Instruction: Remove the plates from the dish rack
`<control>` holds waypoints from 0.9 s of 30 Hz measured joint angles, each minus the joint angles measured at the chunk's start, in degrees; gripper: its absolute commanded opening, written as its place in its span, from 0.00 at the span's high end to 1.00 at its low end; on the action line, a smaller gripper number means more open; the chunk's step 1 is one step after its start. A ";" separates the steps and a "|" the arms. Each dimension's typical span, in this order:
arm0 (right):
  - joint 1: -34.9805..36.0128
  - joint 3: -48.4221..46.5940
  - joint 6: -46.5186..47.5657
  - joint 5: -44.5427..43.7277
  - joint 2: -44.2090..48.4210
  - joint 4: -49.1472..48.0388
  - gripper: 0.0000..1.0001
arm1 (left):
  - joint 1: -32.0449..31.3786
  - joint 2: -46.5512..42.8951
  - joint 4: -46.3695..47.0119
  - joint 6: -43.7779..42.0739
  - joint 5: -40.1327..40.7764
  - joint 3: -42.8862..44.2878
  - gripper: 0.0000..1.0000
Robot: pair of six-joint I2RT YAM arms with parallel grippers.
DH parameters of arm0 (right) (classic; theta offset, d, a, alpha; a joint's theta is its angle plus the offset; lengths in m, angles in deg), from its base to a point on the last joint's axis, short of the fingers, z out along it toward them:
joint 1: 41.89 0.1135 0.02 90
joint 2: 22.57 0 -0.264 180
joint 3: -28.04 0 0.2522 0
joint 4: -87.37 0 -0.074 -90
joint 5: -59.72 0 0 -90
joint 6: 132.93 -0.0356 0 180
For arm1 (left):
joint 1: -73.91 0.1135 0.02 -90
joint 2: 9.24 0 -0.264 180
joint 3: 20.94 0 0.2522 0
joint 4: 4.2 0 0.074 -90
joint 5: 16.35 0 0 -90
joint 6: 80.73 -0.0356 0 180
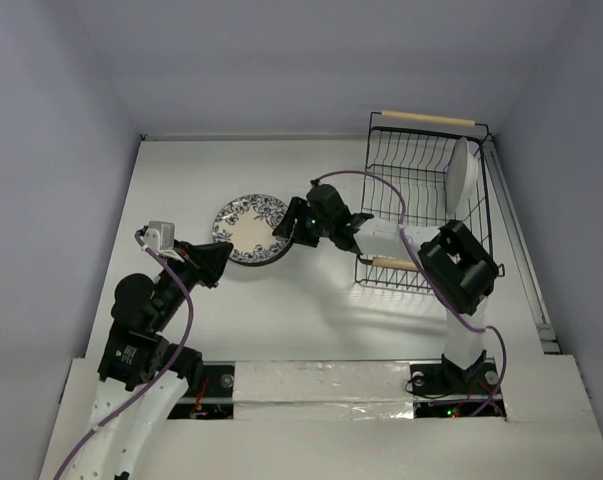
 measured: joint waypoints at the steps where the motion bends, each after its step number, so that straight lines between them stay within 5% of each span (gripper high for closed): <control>1: 0.15 -0.20 0.96 -1.09 0.50 1.01 0.32 | 0.00 0.00 0.00 0.00 0.00 0.00 0.91; 8: 1.64 -2.64 8.31 -9.64 7.23 12.15 0.32 | 0.00 -0.02 0.00 0.00 0.00 0.00 0.91; 9: 1.70 -3.17 9.51 -10.84 8.55 13.79 0.38 | 0.00 -0.04 0.00 0.00 0.02 0.00 0.91; 12: 1.97 -4.79 12.70 -14.99 12.50 18.51 0.90 | 0.00 -0.28 -0.02 0.00 0.02 0.00 0.91; 14: 1.90 -4.85 14.97 -19.89 16.55 21.53 1.00 | 0.00 -0.59 0.00 0.00 0.02 0.00 0.91; 18: -1.11 -4.85 19.21 -29.77 26.29 25.90 1.00 | 0.00 -0.74 -0.02 0.02 0.02 0.00 0.95; 21: -10.82 -4.94 22.58 -34.23 31.85 27.19 0.96 | 0.00 -0.79 0.00 0.00 0.02 0.00 0.96; 25: -26.53 -5.16 26.84 -40.02 33.40 30.95 0.37 | -0.17 -1.33 -0.02 0.00 0.02 0.00 0.96; 27: -31.56 -6.21 28.92 -42.56 32.04 34.45 0.32 | -0.57 -1.73 0.00 0.00 0.04 0.00 0.94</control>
